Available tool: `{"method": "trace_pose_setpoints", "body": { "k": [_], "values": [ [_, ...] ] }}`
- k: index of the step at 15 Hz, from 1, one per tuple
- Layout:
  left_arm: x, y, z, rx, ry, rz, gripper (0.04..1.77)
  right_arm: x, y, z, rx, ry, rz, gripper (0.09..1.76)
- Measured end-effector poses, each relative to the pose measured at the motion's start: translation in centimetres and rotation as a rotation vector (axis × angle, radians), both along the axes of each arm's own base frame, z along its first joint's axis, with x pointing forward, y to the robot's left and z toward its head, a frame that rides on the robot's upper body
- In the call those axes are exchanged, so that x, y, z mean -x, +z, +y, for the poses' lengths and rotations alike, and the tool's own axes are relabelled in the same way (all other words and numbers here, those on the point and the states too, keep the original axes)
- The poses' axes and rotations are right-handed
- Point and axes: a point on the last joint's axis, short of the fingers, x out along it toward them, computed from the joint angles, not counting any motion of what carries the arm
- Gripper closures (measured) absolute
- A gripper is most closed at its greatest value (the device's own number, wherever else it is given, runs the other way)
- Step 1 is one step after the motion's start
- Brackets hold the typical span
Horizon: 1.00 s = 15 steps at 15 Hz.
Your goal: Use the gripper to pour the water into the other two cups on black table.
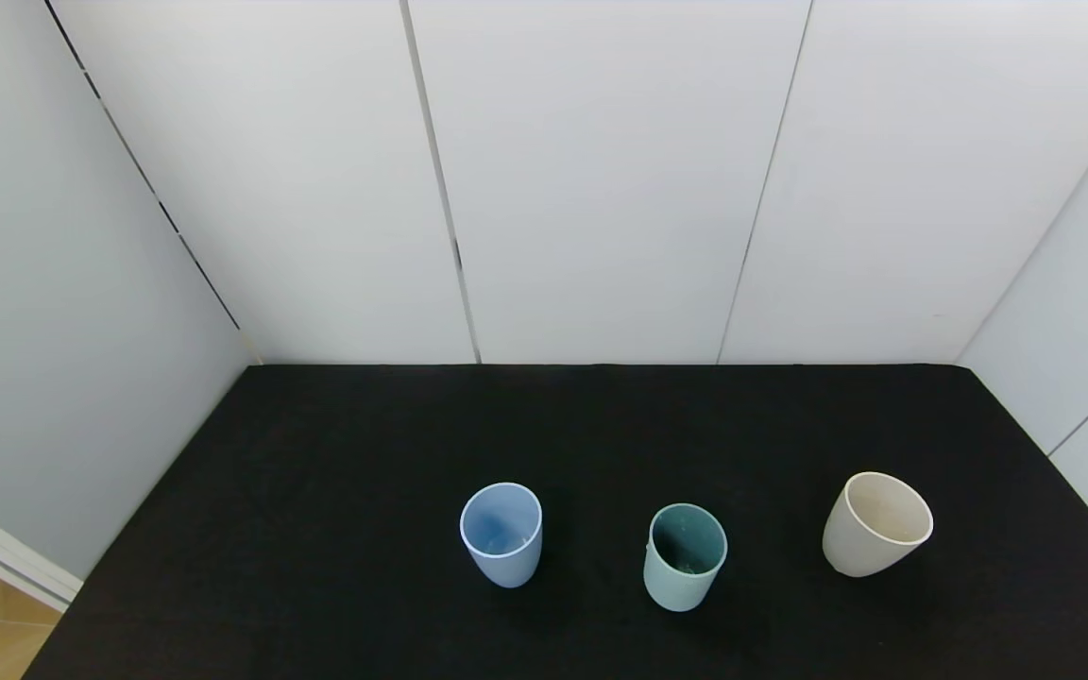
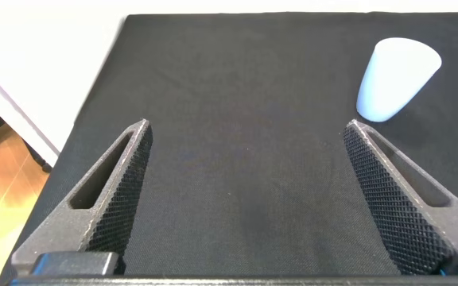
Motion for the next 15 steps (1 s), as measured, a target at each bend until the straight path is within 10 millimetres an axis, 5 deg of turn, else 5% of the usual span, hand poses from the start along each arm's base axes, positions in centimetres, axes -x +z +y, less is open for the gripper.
{"method": "trace_pose_setpoints", "body": {
  "k": [15],
  "values": [
    [0.00,0.00,0.00,0.000,0.000,0.000,0.09,-0.11,-0.37,-0.12,-0.103,-0.052,0.006,0.14]
  ]
}}
